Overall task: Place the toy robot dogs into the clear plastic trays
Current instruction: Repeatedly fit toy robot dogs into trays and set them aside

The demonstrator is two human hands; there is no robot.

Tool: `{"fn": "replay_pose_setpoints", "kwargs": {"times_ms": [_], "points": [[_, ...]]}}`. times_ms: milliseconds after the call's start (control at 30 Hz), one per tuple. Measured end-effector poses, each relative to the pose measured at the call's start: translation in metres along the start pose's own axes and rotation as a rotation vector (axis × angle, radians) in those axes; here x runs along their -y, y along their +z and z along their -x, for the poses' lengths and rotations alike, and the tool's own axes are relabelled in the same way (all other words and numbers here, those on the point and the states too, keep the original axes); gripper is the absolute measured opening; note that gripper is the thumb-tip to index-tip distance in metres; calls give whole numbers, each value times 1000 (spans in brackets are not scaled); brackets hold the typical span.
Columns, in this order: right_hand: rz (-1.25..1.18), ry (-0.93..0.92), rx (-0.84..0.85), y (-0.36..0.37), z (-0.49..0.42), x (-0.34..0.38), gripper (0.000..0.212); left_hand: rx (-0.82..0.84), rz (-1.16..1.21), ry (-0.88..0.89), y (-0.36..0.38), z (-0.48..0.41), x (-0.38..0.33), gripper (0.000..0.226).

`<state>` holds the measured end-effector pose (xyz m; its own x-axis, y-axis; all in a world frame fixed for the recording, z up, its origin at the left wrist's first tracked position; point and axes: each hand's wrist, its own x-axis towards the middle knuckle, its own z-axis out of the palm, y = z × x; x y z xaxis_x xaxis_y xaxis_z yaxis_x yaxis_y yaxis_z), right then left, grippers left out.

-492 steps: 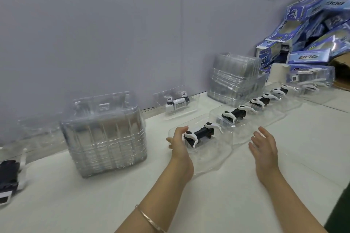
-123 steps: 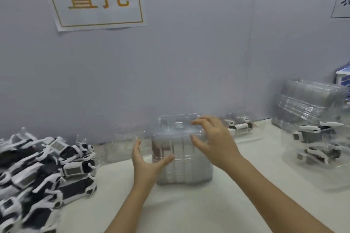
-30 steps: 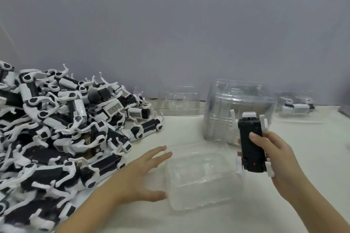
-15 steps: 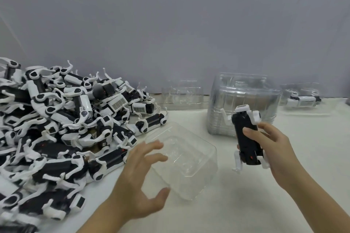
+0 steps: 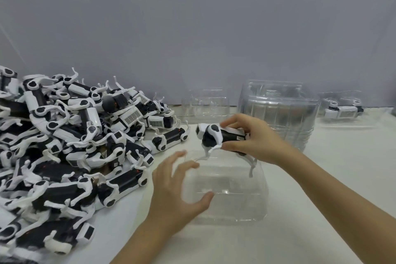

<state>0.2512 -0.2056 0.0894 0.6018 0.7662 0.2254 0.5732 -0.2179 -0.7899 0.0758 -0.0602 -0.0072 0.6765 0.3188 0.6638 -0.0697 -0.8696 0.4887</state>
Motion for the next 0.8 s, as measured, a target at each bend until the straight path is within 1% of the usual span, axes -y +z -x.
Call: {"fn": "replay_pose_setpoints", "kwargs": {"times_ms": [67, 133, 200, 267, 333, 400, 467, 533, 567, 633, 667, 700, 733, 767, 800], "points": [[95, 6, 75, -1, -9, -2, 35, 37, 262, -255, 1, -5, 8, 69], [249, 26, 207, 0, -13, -5, 35, 93, 489, -423, 6, -12, 15, 86], [363, 46, 301, 6, -14, -9, 36, 216, 669, -503, 11, -19, 19, 95], [491, 30, 365, 18, -12, -10, 39, 344, 735, -527, 14, -21, 23, 96], [627, -3, 416, 32, -8, -12, 40, 380, 779, -565, 16, -20, 29, 97], [691, -79, 369, 42, -2, -19, 38, 371, 839, -595, 14, -18, 34, 97], [824, -224, 275, 48, 6, -28, 38, 372, 869, -614, 14, -17, 36, 99], [936, -339, 181, 49, 9, -37, 43, 382, 882, -624, 16, -15, 38, 100], [948, -374, 132, 49, 9, -39, 45, 385, 880, -639, 17, -15, 38, 100], [936, -380, 89, 45, 7, -38, 48, 368, 877, -678, 19, -17, 37, 96], [888, -323, 97, 40, 7, -38, 50, 335, 890, -717, 20, -18, 37, 92], [773, -229, 106, 33, 8, -39, 53, 296, 911, -775, 19, -17, 36, 88], [577, -112, 78, 25, 13, -41, 54, 265, 919, -825, 20, -18, 36, 85], [331, 5, 8, 17, 19, -44, 52, 243, 915, -854, 20, -19, 34, 88], [88, 105, -78, 11, 27, -49, 51, 239, 894, -878, 23, -25, 33, 98]]}}
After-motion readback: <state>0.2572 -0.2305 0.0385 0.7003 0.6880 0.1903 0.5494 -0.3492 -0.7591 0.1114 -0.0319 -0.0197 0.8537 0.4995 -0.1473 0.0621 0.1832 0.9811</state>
